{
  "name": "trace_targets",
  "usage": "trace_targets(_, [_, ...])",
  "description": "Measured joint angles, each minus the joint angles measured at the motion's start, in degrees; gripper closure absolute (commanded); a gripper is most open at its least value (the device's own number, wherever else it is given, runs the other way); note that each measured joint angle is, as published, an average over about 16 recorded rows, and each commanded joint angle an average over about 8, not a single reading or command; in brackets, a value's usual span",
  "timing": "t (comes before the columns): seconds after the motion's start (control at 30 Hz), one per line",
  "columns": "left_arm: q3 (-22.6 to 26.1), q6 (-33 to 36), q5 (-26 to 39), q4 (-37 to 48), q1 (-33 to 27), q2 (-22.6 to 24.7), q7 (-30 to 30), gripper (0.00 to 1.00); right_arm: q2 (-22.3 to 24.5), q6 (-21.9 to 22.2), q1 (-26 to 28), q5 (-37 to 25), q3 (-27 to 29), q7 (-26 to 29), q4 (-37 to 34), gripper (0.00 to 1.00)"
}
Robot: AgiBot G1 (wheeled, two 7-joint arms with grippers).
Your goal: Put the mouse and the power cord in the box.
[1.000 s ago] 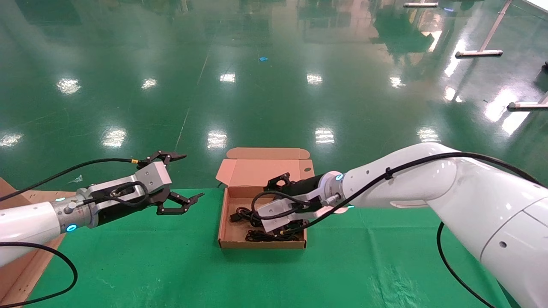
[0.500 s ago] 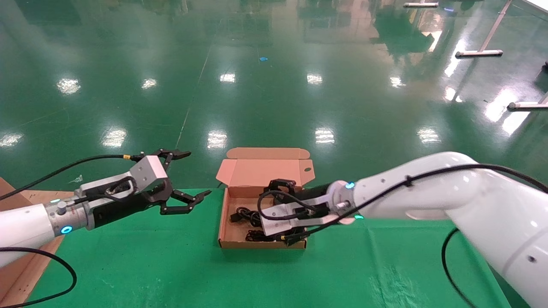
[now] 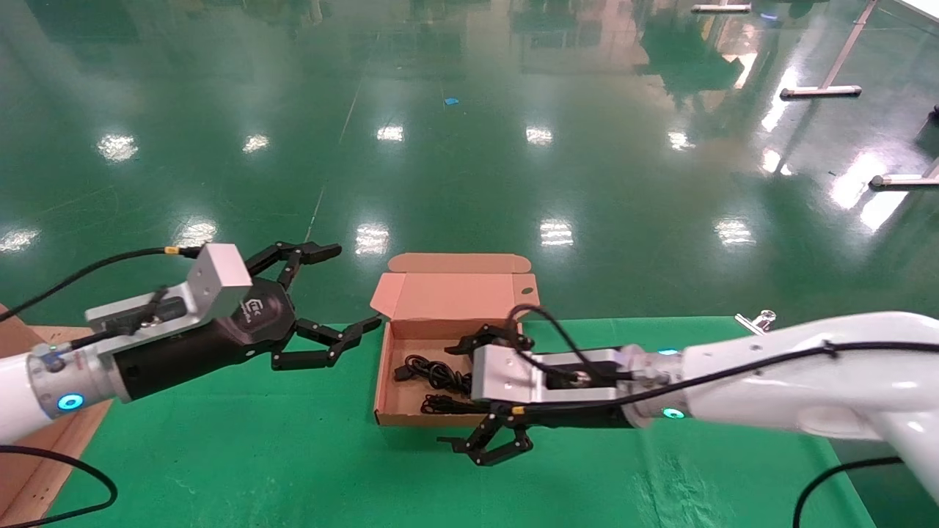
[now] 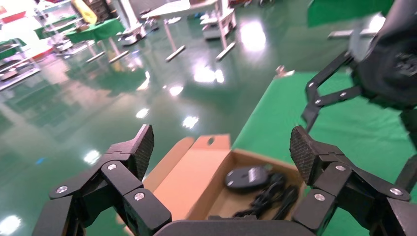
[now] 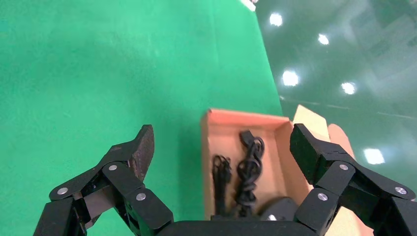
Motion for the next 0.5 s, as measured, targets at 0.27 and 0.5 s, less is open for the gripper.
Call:
trace_targets(0.27, [-4.04, 3.21, -0.3, -9.48, 3.57, -3.43, -8.88, 0.0, 5.82, -5.46, -4.92, 5.23, 7.69, 5.4, 5.6, 0.0])
trace_targets(0.5, [-7.56, 6.02, -0.56, -17.76, 6.69, -6.43, -16.63, 0.0, 10.9, -10.23, -9.22, 9.79, 14.4, 10.12, 10.49, 0.0])
